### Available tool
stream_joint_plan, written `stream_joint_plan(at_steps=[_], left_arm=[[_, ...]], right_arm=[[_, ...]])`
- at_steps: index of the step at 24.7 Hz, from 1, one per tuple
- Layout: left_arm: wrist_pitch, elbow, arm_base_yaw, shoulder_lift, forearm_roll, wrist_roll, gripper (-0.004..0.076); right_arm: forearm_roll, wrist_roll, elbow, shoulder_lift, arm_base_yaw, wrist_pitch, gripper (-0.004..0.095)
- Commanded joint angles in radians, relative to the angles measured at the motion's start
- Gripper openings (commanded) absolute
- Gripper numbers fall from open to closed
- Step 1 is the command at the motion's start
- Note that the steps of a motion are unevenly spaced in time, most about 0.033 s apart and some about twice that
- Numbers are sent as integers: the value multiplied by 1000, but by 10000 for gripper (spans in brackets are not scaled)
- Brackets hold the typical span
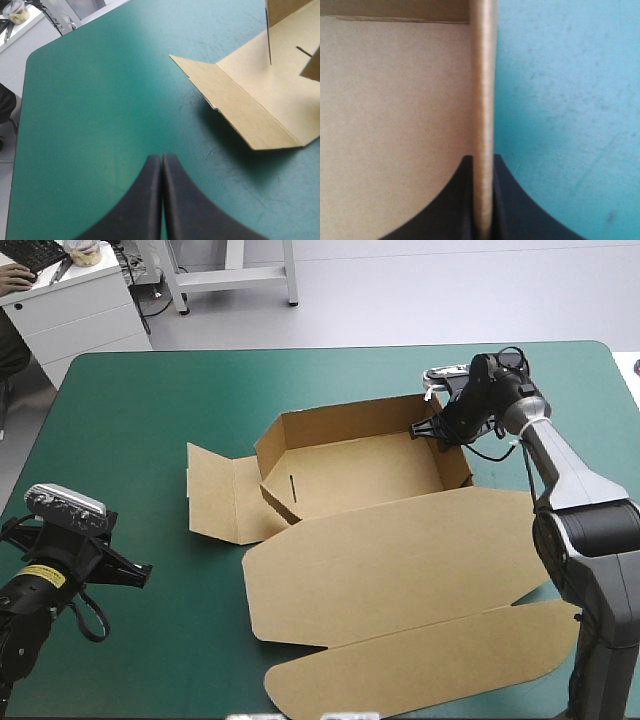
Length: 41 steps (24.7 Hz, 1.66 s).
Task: Fold the box
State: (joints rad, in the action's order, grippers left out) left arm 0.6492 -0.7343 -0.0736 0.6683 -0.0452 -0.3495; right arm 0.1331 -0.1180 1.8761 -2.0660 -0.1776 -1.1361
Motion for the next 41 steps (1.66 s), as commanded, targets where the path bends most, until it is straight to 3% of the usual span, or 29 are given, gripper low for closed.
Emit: stream_joint_plan(at_steps=[1,9,17,25,34,37,41], left_arm=[[-76,-27,0,-1,-5,9,-10],[-76,-27,0,-1,-5,9,-10],[-76,-27,0,-1,-5,9,-10],[-80,-27,0,4,-5,74,-10],[-165,-27,3,330,-84,197,18],[-176,-27,3,414,-196,153,18],[-178,-29,3,490,-417,-43,18]], right_arm=[[6,-17,32,78,3,-7,-20],[-31,-104,32,174,8,-111,-20],[1,-136,32,355,95,-118,-20],[192,-279,22,563,272,-118,-21],[244,-289,20,610,289,-118,-20],[272,-285,20,613,289,-118,-20],[306,-283,20,614,289,-118,-20]])
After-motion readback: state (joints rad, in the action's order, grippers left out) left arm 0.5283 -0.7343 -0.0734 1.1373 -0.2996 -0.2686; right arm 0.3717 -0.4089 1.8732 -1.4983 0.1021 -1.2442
